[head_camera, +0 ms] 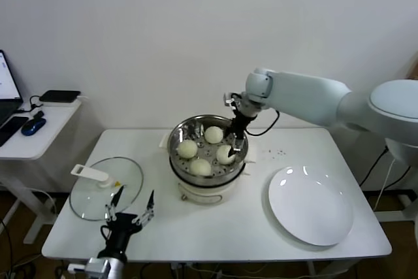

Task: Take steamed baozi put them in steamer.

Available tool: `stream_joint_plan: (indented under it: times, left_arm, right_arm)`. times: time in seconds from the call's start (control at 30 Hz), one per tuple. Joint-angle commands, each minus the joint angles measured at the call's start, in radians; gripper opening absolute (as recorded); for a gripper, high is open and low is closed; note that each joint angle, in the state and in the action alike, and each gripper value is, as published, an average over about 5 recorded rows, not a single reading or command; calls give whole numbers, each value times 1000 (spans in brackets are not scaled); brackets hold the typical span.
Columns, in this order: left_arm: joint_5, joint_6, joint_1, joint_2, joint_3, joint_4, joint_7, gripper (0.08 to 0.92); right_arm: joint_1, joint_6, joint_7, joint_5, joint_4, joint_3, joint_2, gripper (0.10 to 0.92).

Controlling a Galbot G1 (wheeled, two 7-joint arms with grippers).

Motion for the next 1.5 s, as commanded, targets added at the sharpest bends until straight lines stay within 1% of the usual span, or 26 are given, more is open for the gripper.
stream_joint_plan:
  times: [0.03, 0.17, 0.3, 0.43, 0.53, 0.67, 0.83, 0.93, 1.07, 1.17, 1.37, 1.5]
  left_arm:
    - [-1, 1, 0, 4, -2, -2, 1, 823]
    - [0, 4, -3, 5, -2, -5, 0, 823]
    - [2, 8, -10, 2, 1, -4, -2, 823]
    - [6, 12, -15, -7, 8, -7, -4, 823]
    - [12, 11, -13, -8, 10, -8, -6, 823]
    - [17, 8, -5, -9, 9, -10, -7, 823]
    - [28, 0, 3, -19, 30, -11, -16, 823]
    - [30, -4, 2, -27, 39, -10, -21, 823]
    - [27, -18, 3, -28, 48, -5, -20, 823]
    - [25, -29, 8, -28, 55, -6, -21, 823]
    - [25, -25, 6, -31, 68, -5, -34, 823]
    - [27, -11, -4, -28, 64, 0, -39, 823]
  right_arm:
    - [133, 28, -6, 19, 97, 10, -128, 823]
    - [141, 54, 57, 17, 190, 59, -226, 823]
    - [107, 62, 157, 12, 295, 134, -333, 823]
    - [17, 67, 286, -41, 367, 251, -444, 823]
    - [-91, 67, 400, -67, 433, 373, -547, 823]
    - [-292, 64, 532, -144, 544, 596, -675, 823]
    - [-637, 87, 649, -210, 617, 959, -764, 823]
    - [-804, 133, 685, -253, 635, 1101, -787, 823]
    - [-1057, 165, 723, -285, 661, 1365, -771, 823]
    - [-1253, 170, 776, -286, 695, 1594, -716, 823]
    - [-1582, 238, 898, -350, 756, 1921, -505, 823]
    - [-1760, 289, 930, -398, 810, 2063, -354, 823]
